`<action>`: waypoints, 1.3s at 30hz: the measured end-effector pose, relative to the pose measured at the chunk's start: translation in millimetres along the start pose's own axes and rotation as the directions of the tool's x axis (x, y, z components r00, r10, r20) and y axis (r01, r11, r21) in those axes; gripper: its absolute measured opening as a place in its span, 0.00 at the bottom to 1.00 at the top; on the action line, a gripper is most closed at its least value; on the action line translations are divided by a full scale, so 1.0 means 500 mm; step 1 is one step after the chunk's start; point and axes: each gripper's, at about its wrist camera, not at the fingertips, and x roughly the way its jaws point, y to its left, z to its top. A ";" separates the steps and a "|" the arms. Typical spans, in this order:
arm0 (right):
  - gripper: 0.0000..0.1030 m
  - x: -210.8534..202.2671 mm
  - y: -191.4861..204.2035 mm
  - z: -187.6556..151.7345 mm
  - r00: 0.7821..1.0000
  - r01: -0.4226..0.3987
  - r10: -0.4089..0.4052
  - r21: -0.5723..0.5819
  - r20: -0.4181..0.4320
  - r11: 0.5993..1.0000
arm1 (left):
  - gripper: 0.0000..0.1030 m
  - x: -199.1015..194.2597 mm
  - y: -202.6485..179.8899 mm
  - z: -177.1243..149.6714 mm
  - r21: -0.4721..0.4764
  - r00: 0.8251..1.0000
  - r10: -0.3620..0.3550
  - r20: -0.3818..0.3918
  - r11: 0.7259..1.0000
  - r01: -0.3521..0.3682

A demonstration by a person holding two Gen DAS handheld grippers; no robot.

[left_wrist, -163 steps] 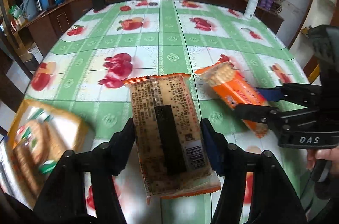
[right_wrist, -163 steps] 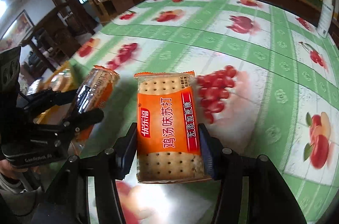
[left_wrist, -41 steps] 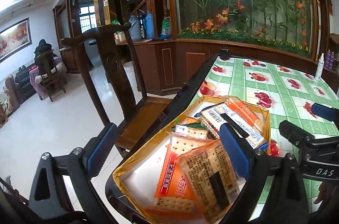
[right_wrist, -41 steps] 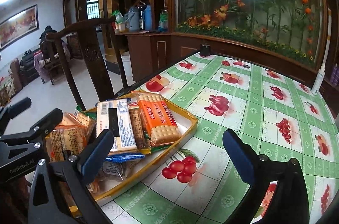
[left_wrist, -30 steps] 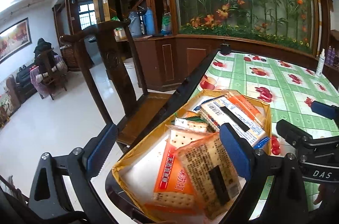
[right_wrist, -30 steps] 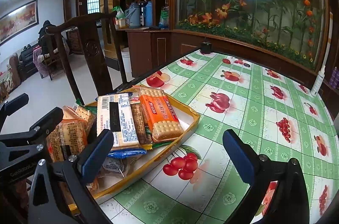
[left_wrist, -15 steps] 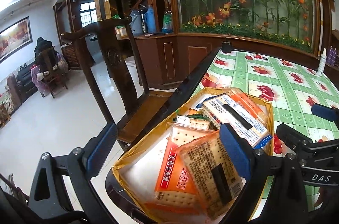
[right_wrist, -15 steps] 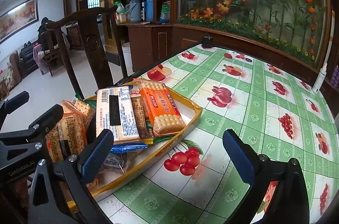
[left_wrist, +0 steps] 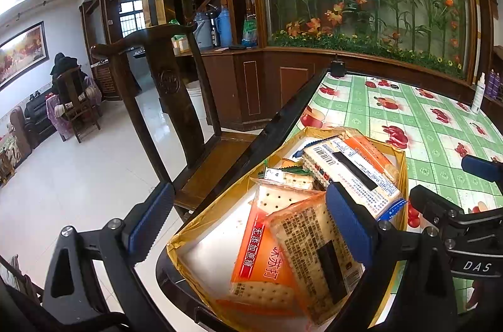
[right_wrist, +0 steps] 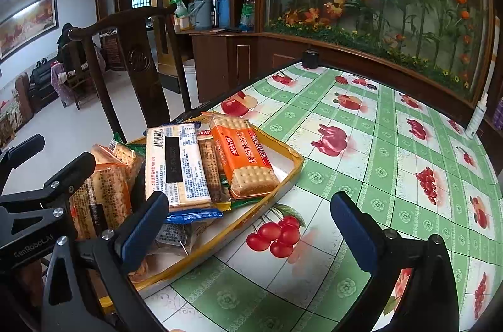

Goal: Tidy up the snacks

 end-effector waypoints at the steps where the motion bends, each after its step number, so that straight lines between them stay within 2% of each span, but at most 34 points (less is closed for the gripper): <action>1: 1.00 0.000 0.000 0.000 1.000 0.000 0.000 0.000 -0.001 1.000 | 0.94 0.000 0.000 0.000 -0.001 1.000 -0.001 -0.001 1.000 0.001; 39: 1.00 0.005 0.009 -0.008 1.000 -0.019 0.019 -0.018 -0.018 1.000 | 0.94 -0.001 -0.004 -0.011 -0.005 1.000 0.000 -0.005 1.000 0.000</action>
